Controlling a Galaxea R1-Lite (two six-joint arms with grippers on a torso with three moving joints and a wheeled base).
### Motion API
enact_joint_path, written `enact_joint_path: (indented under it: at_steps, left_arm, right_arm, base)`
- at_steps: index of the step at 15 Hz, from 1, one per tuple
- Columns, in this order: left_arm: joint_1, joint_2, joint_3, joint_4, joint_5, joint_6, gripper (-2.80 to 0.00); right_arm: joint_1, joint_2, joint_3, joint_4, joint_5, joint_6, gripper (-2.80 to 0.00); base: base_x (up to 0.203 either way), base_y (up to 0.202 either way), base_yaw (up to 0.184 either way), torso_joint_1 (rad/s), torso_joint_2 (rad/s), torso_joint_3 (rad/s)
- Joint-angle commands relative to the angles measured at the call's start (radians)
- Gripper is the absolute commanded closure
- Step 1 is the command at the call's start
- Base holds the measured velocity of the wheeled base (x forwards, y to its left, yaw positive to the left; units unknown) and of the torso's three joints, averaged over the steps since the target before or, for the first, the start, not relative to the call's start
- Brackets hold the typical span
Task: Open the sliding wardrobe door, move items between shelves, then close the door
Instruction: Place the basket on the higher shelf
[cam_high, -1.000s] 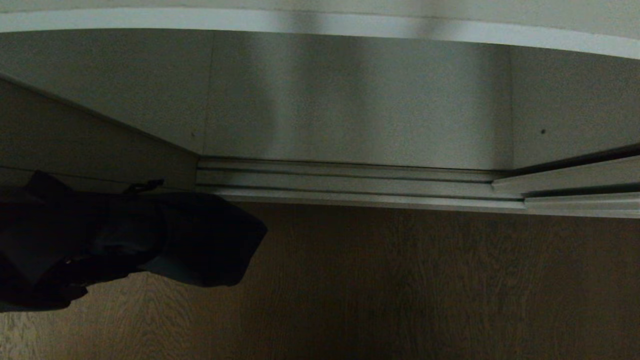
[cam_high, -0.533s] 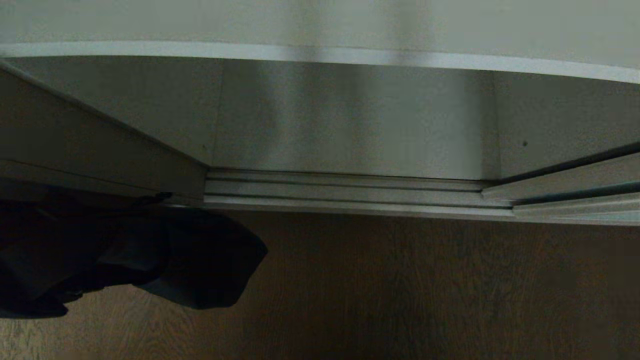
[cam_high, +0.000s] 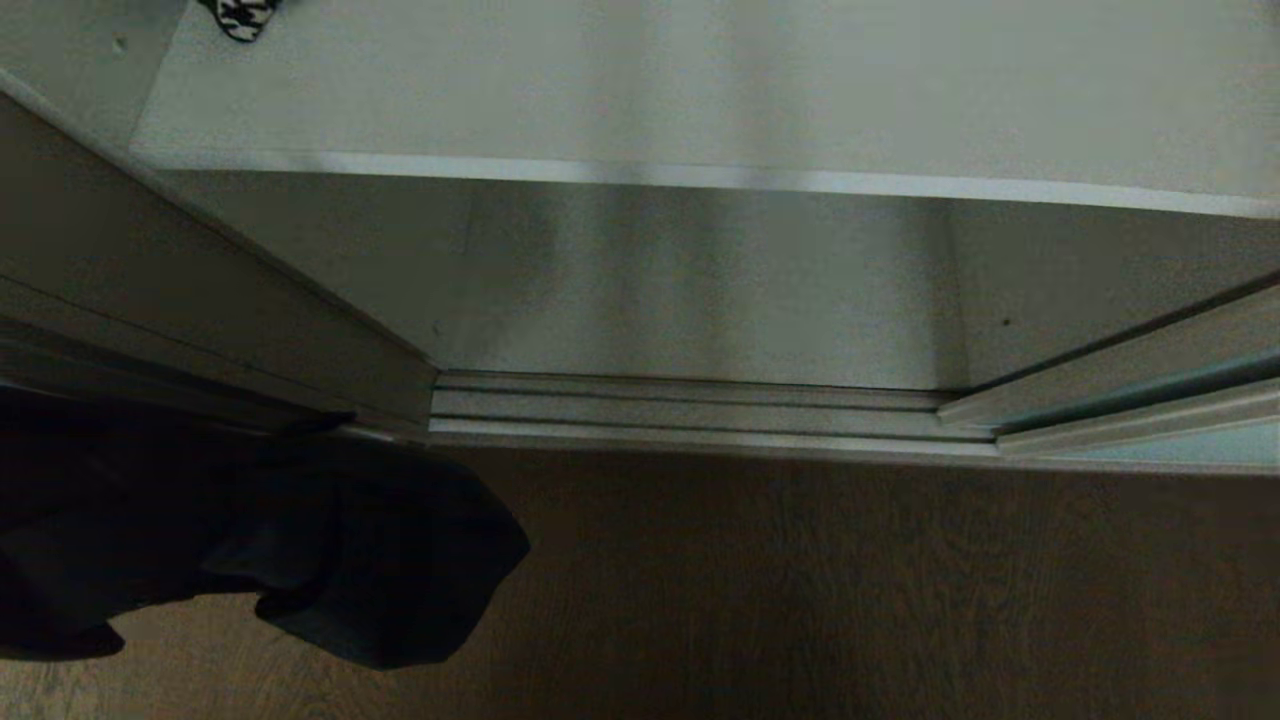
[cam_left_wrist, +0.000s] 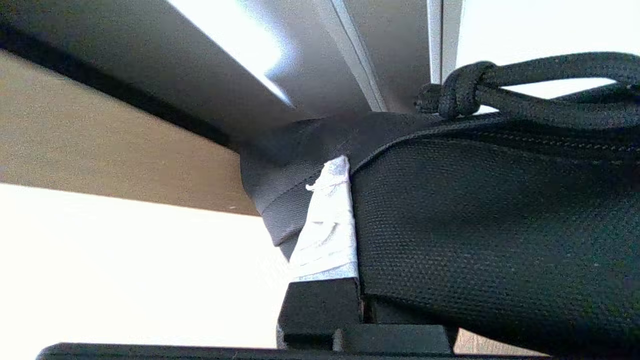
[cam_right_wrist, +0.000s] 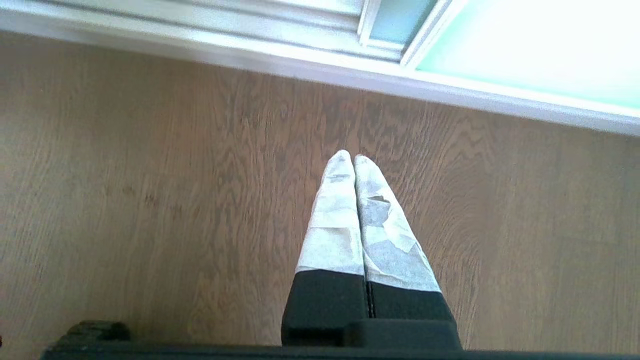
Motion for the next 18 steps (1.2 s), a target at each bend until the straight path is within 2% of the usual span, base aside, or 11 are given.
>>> enact_joint_path:
  at_steps: [1,18]
  left_arm:
    - [0.000,-0.002,-0.004,-0.003,-0.003,0.001,0.00]
    - [0.000,-0.009,-0.011,-0.003,-0.011,0.000,0.00]
  right_arm:
    - [0.000,-0.002,0.001,0.000,0.001,-0.001,0.00]
    - [0.000,-0.002,0.000,0.000,0.001,-0.001,0.00]
  base:
    - [0.000,0.000,0.000,0.007,0.01,0.203]
    - [0.000,0.000,0.000,0.002,0.00,0.203]
